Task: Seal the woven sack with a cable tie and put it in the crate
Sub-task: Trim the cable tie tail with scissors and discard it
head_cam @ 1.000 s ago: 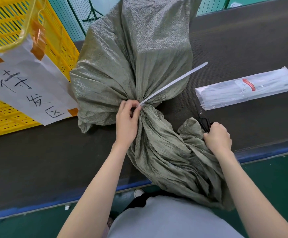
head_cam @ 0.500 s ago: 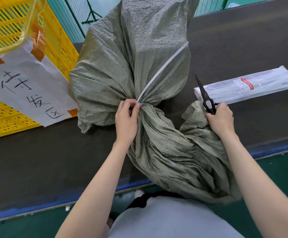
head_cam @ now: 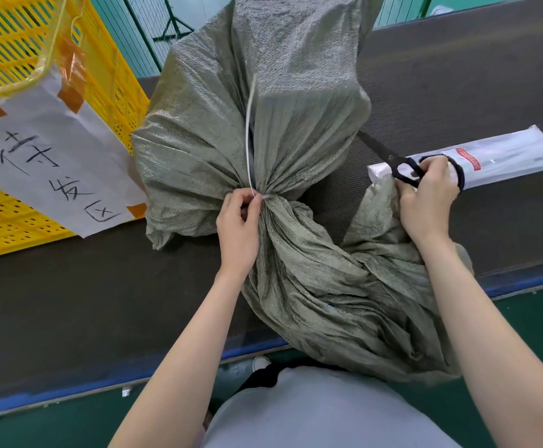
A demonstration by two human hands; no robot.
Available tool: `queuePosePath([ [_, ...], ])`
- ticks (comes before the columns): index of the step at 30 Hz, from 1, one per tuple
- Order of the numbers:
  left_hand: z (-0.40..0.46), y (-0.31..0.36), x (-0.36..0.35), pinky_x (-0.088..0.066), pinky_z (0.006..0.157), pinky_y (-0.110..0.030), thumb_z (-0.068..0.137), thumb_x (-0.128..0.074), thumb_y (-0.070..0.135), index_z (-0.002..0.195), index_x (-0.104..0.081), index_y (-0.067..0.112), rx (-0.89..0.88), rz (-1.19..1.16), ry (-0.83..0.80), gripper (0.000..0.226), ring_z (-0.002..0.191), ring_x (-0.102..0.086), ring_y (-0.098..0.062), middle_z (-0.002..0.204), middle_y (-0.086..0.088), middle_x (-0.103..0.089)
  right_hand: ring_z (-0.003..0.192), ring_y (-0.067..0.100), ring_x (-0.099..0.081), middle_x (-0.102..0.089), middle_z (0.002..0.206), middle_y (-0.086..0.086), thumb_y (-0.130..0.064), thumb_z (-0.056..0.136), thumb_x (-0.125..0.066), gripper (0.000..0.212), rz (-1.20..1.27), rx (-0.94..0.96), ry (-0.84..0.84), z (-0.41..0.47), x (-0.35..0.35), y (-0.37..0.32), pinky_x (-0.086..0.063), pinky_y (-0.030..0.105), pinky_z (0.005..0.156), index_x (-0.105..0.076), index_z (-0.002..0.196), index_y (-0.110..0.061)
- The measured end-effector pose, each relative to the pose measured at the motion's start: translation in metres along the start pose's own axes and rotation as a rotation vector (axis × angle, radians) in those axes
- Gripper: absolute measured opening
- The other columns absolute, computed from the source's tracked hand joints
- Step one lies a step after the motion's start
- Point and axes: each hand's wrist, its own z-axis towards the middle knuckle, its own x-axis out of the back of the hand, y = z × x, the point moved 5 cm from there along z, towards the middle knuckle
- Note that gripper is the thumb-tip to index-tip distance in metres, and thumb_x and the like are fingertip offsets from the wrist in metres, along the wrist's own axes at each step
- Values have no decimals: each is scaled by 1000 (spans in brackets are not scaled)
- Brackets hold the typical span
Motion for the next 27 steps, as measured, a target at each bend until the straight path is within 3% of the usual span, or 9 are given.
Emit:
queuePosePath([
  [4, -1, -2, -1, -43, 74, -23, 95, -54, 18, 94, -63, 16, 2, -1, 6, 9, 82, -56, -16, 91, -7, -60, 95, 39, -52, -58, 98, 24, -3, 84, -59, 25, 40, -52, -3, 1, -2, -2, -36, 48, 87, -44, 103, 3],
  [9, -1, -1, 0, -42, 75, -19, 95, -54, 16, 93, -62, 19, -6, -9, -1, 9, 83, -56, -12, 92, -7, -60, 93, 33, -54, -56, 92, 12, -7, 85, -60, 28, 128, -177, -48, -12, -16, 6, -39, 52, 91, -42, 105, 0],
  [13, -1, -3, 0, -42, 75, -20, 95, -54, 16, 91, -62, 19, -6, -10, 1, 9, 83, -56, -12, 92, -6, -61, 96, 32, -54, -58, 99, 17, -11, 85, -64, 31, 171, -233, -109, -22, -21, 16, -38, 39, 84, -43, 106, 1],
  [19, 0, -4, 0, -42, 75, -19, 96, -53, 16, 90, -60, 22, -5, -22, 1, 10, 84, -55, -10, 92, -4, -61, 87, 25, -51, -53, 88, 8, -8, 83, -66, 27, 241, -326, -189, -43, -17, 41, -34, 29, 74, -43, 98, -6],
  [23, 1, -6, -1, -43, 79, -22, 96, -53, 17, 90, -60, 19, 5, -42, 2, 10, 87, -56, -10, 95, -5, -62, 85, 23, -51, -55, 89, 8, -5, 83, -65, 26, 311, -259, -156, -54, -9, 32, -33, 24, 71, -42, 95, -12],
  [27, 0, -7, -1, -42, 82, -23, 96, -53, 17, 89, -59, 18, 33, -70, -4, 10, 88, -56, -8, 98, -8, -63, 85, 25, -52, -54, 90, 5, -10, 85, -64, 20, 248, -12, -120, -38, 3, -3, -38, 32, 74, -49, 98, -5],
])
